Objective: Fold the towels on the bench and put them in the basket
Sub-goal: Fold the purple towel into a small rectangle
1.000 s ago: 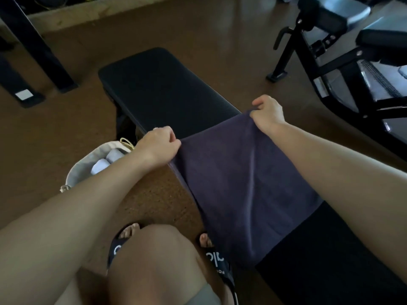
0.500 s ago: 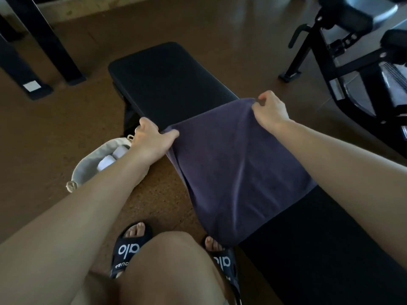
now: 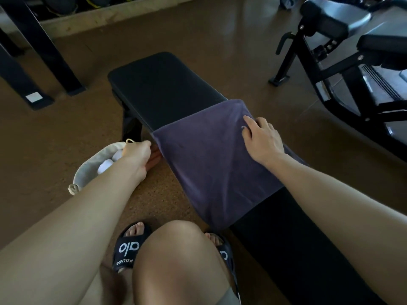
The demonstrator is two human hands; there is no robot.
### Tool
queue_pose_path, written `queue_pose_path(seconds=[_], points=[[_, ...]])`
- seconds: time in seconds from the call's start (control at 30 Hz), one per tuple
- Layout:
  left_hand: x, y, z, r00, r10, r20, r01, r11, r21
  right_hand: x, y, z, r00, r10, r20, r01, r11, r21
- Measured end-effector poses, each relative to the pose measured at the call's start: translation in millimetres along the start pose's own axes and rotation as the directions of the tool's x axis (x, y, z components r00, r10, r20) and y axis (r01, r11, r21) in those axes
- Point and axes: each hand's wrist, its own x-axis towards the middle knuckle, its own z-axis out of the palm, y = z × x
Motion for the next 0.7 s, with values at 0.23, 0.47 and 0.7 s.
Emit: queue_pose_path(seconds=[0.23,0.47,0.7], points=[[-13,3,10,0.992,0.055,0.111,-0.068,0.991,0.116,-1,-1,-4,1.0,-0.008,0.024,0.007,1.0,0.026],[-20,-13,0,0.941,-0.103,0.322,-0.007,0.946,0.323,-8,15,-35,0.992,0.127,0.008,-0.126,0.979,0.162],[-41,-13,-1,0.8,-0.268,0.536,0.026,0.909,0.415,-36,48,-62,0.951,0.285,0.121,-0.298,0.948,0.113]])
